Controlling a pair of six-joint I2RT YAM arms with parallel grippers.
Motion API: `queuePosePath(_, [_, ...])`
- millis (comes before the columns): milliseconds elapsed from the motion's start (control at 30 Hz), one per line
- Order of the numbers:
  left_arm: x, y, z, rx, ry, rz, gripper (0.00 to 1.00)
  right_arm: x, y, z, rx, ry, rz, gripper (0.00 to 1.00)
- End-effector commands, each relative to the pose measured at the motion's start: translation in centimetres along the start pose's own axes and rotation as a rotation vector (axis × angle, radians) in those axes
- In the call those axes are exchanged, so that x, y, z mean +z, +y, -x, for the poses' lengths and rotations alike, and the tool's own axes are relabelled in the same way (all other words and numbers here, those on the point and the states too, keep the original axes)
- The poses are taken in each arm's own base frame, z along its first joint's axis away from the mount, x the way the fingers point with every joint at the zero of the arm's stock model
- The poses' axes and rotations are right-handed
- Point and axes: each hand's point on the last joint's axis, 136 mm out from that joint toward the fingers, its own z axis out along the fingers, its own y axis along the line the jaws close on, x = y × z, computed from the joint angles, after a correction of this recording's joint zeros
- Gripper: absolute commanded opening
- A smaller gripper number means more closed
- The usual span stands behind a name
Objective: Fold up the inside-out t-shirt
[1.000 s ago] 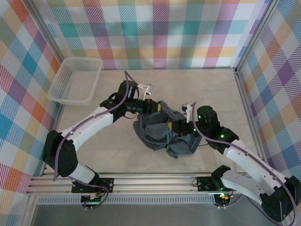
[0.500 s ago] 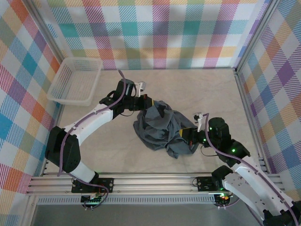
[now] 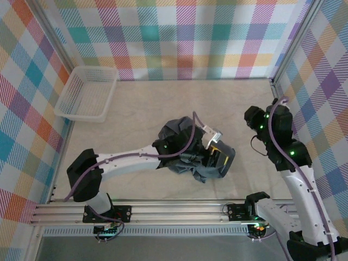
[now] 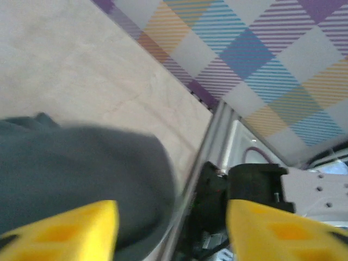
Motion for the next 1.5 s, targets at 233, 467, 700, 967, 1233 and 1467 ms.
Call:
queuePosePath(233, [-16.1,21.7,5.0,-0.410,-0.123,0.671,0.63,9.1,6.7,-12.9,-0.219,0.576,0.240,0.50])
queuePosePath(467, [-13.5,30.4,0.8,-0.678,0.019,0.639,0.65,13.0,8.4,-21.5,-0.275,0.843,0.282,0.64])
queuePosePath(700, [-9.0,33.8,-1.9,-0.800,0.081,0.583,0.60,13.7,9.4,-28.4,-0.310,1.008,0.302,0.65])
queuePosePath(967, [-9.7,34.4,-1.1,-0.782,0.060,0.638,0.03,14.1,10.2,-28.1,-0.332,0.968,0.303,0.08])
queuePosePath(1233, [-15.1,29.3,10.0,-0.610,-0.126,0.552,0.00,12.4,15.5,-22.4,-0.372,0.798,0.463,0.00])
queuePosePath(1467, [-26.1,14.1,24.0,-0.249,-0.411,0.401,0.00,8.6,21.6,-10.4,-0.367,0.415,0.619,0.00])
